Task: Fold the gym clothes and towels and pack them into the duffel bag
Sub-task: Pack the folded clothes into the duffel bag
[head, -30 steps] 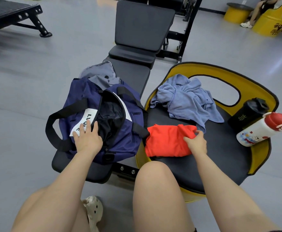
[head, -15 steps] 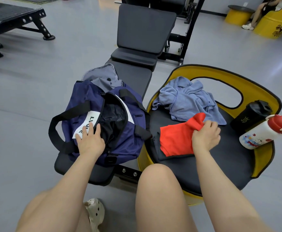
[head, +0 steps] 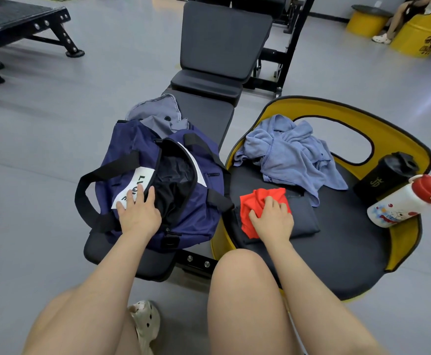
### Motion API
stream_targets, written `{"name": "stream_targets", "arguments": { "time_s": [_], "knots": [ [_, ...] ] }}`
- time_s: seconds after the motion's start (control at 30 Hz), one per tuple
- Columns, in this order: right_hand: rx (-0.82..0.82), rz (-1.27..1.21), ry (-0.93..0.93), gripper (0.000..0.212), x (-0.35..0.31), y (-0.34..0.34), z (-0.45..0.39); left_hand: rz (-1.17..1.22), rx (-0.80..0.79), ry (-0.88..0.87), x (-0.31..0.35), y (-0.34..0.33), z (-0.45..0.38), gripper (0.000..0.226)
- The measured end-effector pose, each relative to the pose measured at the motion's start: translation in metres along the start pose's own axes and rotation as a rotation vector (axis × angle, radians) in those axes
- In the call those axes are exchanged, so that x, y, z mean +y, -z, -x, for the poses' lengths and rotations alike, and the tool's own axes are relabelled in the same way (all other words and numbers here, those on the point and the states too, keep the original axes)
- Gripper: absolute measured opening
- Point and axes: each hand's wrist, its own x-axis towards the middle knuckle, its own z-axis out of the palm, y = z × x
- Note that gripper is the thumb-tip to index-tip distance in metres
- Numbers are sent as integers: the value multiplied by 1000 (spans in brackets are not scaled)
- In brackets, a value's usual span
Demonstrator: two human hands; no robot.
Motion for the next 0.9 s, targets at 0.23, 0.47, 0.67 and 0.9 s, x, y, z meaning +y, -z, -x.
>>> {"name": "stream_targets", "arguments": {
  "time_s": [0.23, 0.47, 0.67, 0.9],
  "knots": [
    [-328, 210, -26, 108, -1, -11, 1, 7, 4, -7, -3, 0, 1, 56],
    [-283, -18, -116, 72, 19, 0, -14, 66, 54, -16, -10, 1, 0, 55],
    [-214, -130, -216, 61, 20, 10, -20, 262, 203, 2, -23, 5, 1, 71],
    [-7, -371, -373, 49, 27, 33, -15, 461, 162, 95, -27, 14, 2, 88]
  ]
}}
